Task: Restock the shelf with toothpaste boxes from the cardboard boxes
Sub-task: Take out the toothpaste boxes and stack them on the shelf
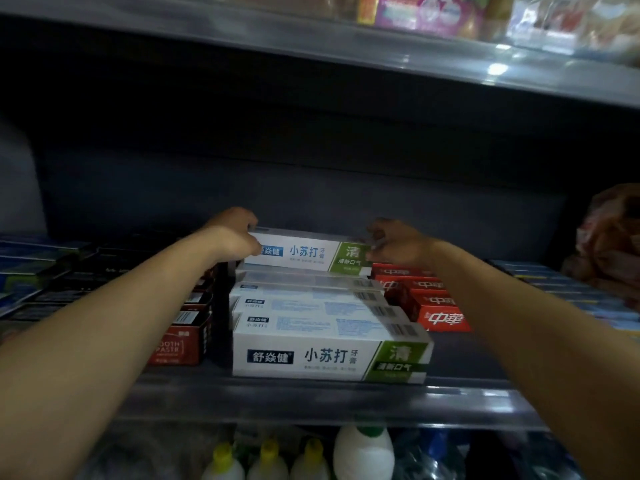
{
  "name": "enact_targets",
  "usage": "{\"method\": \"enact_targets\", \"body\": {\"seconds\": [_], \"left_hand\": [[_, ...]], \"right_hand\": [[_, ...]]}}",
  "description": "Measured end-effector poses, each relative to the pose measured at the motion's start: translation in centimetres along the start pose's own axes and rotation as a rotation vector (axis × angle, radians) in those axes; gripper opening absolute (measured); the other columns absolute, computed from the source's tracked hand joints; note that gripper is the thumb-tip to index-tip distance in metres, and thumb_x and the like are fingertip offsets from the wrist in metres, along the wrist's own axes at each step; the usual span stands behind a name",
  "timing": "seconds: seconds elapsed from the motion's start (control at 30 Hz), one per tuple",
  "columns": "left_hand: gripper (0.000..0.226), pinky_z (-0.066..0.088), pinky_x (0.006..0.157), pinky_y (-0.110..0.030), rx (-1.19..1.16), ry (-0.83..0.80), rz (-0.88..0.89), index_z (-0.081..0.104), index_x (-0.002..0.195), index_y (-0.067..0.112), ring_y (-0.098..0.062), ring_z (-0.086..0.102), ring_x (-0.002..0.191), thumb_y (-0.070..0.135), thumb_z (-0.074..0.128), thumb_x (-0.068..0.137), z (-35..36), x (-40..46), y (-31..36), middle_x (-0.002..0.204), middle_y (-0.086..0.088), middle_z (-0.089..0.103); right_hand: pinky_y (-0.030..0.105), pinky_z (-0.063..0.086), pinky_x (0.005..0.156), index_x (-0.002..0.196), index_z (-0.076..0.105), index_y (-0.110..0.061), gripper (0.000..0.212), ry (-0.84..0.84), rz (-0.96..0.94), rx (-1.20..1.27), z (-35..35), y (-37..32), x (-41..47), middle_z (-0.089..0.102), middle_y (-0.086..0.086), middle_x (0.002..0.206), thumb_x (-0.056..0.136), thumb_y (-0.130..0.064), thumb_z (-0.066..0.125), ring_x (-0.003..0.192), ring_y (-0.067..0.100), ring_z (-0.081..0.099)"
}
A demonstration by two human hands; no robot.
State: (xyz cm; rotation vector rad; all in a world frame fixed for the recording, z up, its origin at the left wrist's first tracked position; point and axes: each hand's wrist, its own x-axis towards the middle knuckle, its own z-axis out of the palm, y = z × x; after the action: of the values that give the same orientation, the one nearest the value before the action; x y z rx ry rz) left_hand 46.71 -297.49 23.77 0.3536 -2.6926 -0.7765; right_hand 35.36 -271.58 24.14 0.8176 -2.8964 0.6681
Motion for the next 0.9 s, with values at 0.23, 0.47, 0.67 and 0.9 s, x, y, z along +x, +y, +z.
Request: {"method": "enact_targets", "body": {"seconds": [0.23, 0.47, 0.67, 0.9], "left_hand": [[0.066, 0.040, 0.105, -0.030, 0.062, -0.009, 0.049, 0.041, 0.143, 0.012, -0.024, 0.048, 0.127, 0.013, 0.071, 0.084, -1.0, -2.9, 2.5, 0.142, -0.008, 0.047], [0.054, 0.047, 0.100, -0.037, 0.222, -0.045, 0.217, 0.052, 0.134, 0.011, -0.023, 0.054, 0.117, 0.011, 0.069, 0.083, 0.4, -8.6, 7.7, 0.131, -0.008, 0.056], [0.056, 0.045, 0.101, -0.037, 0.298, -0.120, 0.403, 0.051, 0.135, 0.010, -0.027, 0.052, 0.122, 0.019, 0.070, 0.083, 5.5, -15.1, 13.8, 0.137, -0.010, 0.053], [0.046, 0.053, 0.081, -0.042, 0.398, -0.241, 0.592, 0.059, 0.114, 0.014, -0.027, 0.060, 0.100, 0.031, 0.074, 0.074, 15.0, -22.1, 17.4, 0.112, -0.007, 0.062]], "right_hand": [[0.038, 0.043, 0.099, 0.144, 0.032, -0.024, 0.068, -0.013, -0.032, -0.263, -1.9, -0.9, -3.2, 0.044, 0.004, 0.143, 0.086, -0.033, 0.066, 0.121, 0.025, 0.050], [0.041, 0.046, 0.098, 0.145, 0.032, -0.022, 0.070, 0.020, -0.088, -0.390, -3.0, 0.5, -9.3, 0.048, 0.007, 0.137, 0.084, -0.025, 0.068, 0.119, 0.026, 0.052], [0.039, 0.044, 0.096, 0.139, 0.037, -0.012, 0.065, 0.068, -0.172, -0.496, -3.3, 3.7, -16.8, 0.048, 0.015, 0.132, 0.082, -0.026, 0.067, 0.119, 0.033, 0.050], [0.043, 0.046, 0.089, 0.136, 0.037, -0.015, 0.062, 0.029, -0.166, -0.493, -1.1, 10.1, -27.5, 0.043, 0.008, 0.132, 0.082, -0.028, 0.064, 0.119, 0.031, 0.049]]}}
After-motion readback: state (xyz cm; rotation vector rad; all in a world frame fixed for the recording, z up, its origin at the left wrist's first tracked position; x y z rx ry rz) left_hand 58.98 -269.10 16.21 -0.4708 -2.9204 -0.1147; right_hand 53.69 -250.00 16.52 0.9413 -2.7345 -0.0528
